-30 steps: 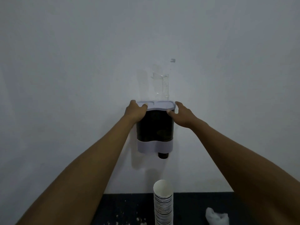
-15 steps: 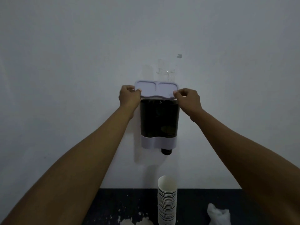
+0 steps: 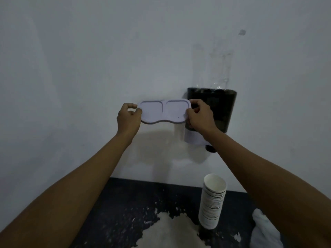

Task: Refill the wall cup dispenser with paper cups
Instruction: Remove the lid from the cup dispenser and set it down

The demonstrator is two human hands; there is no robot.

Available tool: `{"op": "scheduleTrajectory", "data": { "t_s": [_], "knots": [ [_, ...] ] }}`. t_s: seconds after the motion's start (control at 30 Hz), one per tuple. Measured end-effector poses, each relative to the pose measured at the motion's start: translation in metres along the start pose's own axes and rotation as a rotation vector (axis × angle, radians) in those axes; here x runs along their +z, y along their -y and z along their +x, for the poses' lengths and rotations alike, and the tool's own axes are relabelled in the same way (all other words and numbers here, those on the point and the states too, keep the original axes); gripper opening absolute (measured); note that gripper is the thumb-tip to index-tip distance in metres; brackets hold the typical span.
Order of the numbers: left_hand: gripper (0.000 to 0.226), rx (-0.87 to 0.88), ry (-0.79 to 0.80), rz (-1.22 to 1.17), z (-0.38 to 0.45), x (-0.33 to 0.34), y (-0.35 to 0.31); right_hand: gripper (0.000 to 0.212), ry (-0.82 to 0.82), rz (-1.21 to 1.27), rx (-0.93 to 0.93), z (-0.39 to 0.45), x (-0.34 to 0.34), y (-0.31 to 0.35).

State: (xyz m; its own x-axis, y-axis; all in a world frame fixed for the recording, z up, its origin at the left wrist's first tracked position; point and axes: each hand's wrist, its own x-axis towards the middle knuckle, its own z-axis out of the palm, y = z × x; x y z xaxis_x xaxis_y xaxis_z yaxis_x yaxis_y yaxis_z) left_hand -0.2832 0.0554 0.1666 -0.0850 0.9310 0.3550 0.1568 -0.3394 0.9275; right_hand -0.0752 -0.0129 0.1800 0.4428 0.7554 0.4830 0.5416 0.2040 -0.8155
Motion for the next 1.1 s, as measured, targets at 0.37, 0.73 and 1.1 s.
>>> {"op": "scheduleTrajectory", "data": {
  "t_s": [0.37, 0.73, 1.1],
  "knots": [
    [0.022, -0.195, 0.247, 0.28, -0.05, -0.086, 0.154, 0.033, 0.334, -0.073, 0.235, -0.099, 0.104, -0.088],
    [0.025, -0.448, 0.439, 0.552, -0.15, -0.081, 0.293, 0.032, 0.535, -0.338, 0.609, -0.247, 0.149, -0.217],
    [0.024, -0.6, 0.537, 0.546, -0.176, -0.065, 0.338, 0.041, 0.644, -0.433, 0.691, -0.274, 0.158, -0.247]
  ]
}}
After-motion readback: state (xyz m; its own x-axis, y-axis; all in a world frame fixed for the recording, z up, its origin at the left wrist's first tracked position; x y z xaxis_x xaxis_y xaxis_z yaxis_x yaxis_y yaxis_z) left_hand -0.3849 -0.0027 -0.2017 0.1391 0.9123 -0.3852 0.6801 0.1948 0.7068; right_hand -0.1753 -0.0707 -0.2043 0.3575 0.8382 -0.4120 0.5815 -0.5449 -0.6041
